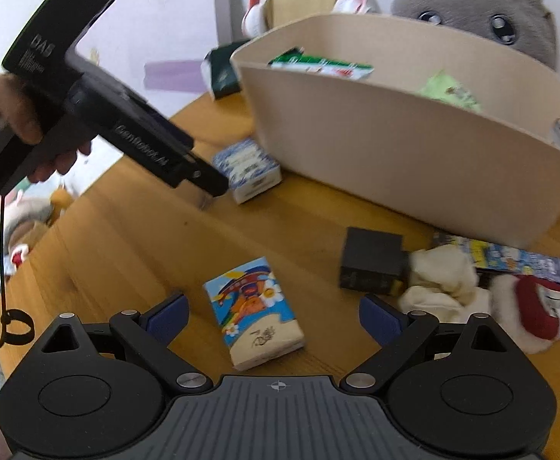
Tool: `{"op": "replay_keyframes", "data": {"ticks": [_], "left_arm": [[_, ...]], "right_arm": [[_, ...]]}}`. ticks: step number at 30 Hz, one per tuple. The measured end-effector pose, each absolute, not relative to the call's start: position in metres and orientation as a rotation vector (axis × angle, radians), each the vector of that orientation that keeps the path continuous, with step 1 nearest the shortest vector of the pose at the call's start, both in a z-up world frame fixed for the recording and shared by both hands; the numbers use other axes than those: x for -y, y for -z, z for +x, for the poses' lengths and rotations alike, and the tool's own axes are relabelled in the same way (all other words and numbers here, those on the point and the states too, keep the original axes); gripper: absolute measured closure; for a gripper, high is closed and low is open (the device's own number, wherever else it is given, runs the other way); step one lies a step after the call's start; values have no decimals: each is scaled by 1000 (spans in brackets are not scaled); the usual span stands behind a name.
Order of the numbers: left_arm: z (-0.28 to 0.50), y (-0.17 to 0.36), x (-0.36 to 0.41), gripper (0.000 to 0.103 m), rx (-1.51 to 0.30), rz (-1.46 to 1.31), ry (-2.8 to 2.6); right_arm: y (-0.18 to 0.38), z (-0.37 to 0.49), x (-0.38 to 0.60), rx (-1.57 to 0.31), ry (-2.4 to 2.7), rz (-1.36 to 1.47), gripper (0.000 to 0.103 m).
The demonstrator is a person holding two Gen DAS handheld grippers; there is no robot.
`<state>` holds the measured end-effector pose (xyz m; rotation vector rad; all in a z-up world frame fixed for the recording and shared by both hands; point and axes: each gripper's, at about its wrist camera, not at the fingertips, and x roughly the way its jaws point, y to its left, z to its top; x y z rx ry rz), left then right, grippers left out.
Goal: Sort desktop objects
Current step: 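Grasp the blue-and-white tissue box with the left tool while the right tool grasps the juice box, then carry the tissue box and juice box over the basket and release both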
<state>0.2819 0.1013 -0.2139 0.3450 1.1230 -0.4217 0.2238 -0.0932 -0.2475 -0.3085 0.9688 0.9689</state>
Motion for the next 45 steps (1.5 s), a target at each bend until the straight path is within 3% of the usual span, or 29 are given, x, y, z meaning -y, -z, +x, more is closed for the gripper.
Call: {"op": "replay_keyframes", "data": {"ticks": [6, 12, 15, 17, 30, 45], "left_arm": [[294, 228, -96, 27, -1138, 351, 427], [306, 241, -87, 27, -1152, 362, 440], [305, 241, -84, 33, -1115, 379, 458], [304, 240, -83, 38, -1102, 388, 476], [280, 225, -83, 39, -1128, 321, 476], [243, 168, -91, 39, -1047, 221, 386]], "right_arm": [[254, 225, 79, -966, -993, -359, 13], [266, 227, 71, -1014, -1010, -397, 28], [266, 225, 70, -998, -1010, -414, 40], [265, 224, 71, -993, -1013, -418, 61], [254, 216, 98, -990, -985, -382, 61], [216, 224, 127, -880, -915, -285, 61]]}}
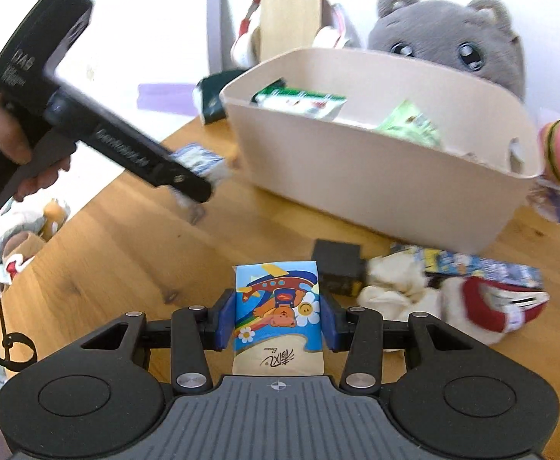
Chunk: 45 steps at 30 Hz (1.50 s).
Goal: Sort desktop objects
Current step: 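Carry the tissue box and juice box over the basket and release both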
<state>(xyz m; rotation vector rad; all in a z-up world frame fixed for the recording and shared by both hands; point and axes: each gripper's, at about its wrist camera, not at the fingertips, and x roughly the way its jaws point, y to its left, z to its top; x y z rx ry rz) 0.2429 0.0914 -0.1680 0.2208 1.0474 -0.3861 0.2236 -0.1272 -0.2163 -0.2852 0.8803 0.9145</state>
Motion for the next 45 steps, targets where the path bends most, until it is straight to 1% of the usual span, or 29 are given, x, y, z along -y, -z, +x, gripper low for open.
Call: {"op": "replay_keyframes", "data": {"ticks": [14, 21, 29, 36, 45], "left_arm": [[250, 119, -78, 39, -924, 268, 361], [264, 103, -58, 39, -874, 282, 397], [286, 92, -40, 39, -830, 262, 384], [312, 102, -25, 39, -833, 259, 375], [339, 138, -6, 39, -920, 288, 357]], "right_arm": [[171, 266, 172, -722, -796, -290, 61], [150, 295, 175, -658, -760, -272, 61], [134, 328, 168, -634, -744, -242, 61], [130, 360, 154, -626, -727, -249, 61], [161, 394, 122, -761, -713, -231, 61]]}}
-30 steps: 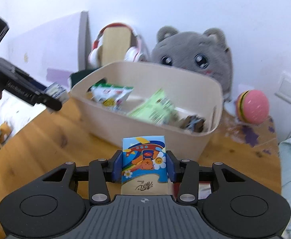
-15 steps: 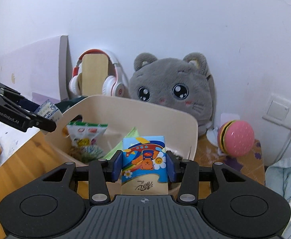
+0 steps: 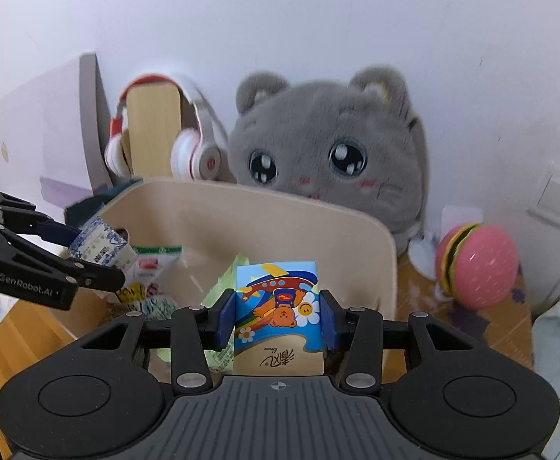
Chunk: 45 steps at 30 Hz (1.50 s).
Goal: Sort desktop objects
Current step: 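Carry the tissue box and juice box over the basket and release both, then move both tools back over the table toward the black cube and red hair clip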
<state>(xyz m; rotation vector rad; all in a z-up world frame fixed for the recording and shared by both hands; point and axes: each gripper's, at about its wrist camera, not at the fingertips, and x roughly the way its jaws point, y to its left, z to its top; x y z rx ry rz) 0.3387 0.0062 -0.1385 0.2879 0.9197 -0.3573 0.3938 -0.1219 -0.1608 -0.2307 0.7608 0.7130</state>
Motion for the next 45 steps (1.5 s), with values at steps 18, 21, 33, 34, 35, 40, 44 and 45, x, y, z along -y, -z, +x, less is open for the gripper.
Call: {"op": "replay_keyframes", "data": {"ticks": [18, 21, 33, 34, 35, 40, 44, 45], "left_arm": [[342, 178, 10, 38, -1019, 349, 364], [342, 178, 10, 36, -1030, 348, 355], [329, 164, 8, 28, -969, 335, 382], [326, 161, 8, 28, -951, 333, 387], [323, 157, 8, 28, -933, 331, 396], [309, 138, 11, 27, -865, 330, 436], [296, 126, 14, 25, -838, 325, 497], [291, 125, 15, 25, -839, 334, 519]], "right_arm": [[194, 407, 104, -866, -688, -284, 60], [194, 406, 104, -870, -687, -291, 49], [176, 393, 123, -809, -693, -267, 24], [173, 391, 127, -802, -690, -266, 23], [171, 390, 131, -797, -686, -263, 21], [161, 382, 155, -755, -660, -242, 16], [157, 377, 178, -747, -629, -224, 15], [156, 375, 184, -746, -619, -217, 14]]}}
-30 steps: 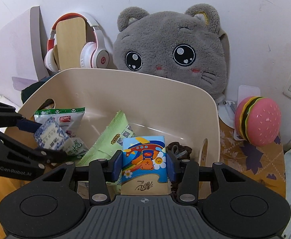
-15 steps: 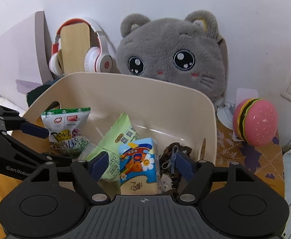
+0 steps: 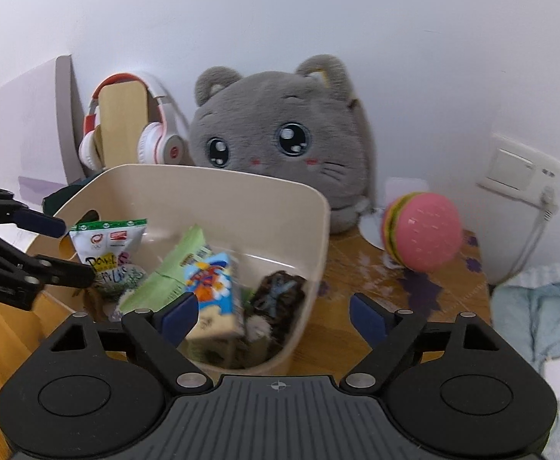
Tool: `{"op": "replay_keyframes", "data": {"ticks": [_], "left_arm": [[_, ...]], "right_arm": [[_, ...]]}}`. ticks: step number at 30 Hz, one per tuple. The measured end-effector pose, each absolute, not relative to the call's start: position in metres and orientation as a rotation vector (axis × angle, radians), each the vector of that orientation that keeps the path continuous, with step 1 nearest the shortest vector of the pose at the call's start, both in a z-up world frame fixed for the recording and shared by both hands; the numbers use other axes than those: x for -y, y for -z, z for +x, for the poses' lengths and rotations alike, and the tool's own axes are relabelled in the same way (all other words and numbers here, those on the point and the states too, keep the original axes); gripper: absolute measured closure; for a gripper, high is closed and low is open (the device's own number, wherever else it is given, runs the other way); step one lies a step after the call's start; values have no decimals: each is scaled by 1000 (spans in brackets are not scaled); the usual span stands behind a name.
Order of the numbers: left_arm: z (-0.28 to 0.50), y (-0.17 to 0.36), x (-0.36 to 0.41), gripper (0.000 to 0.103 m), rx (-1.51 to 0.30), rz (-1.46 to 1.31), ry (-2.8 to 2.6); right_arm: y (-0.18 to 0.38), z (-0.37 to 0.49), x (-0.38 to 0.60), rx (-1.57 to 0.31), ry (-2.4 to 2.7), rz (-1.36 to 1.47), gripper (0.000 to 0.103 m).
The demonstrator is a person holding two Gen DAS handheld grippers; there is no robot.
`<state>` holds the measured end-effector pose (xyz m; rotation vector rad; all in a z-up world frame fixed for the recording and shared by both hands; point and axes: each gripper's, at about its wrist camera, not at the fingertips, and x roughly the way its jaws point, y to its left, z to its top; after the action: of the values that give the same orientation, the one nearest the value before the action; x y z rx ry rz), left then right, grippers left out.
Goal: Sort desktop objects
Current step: 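Move both tools back over the table toward the black cube and red hair clip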
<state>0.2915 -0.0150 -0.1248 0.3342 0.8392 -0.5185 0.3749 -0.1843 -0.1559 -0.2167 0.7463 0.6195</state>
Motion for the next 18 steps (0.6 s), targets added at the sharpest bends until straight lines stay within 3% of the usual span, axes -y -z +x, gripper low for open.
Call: {"op": "replay_keyframes", "data": {"ticks": [5, 18], "left_arm": [[266, 125, 22, 25, -822, 418, 609], [220, 158, 35, 19, -805, 561, 749]], "right_arm": [[159, 364, 214, -752, -575, -199, 8], [213, 330, 239, -932, -538, -187, 6]]}}
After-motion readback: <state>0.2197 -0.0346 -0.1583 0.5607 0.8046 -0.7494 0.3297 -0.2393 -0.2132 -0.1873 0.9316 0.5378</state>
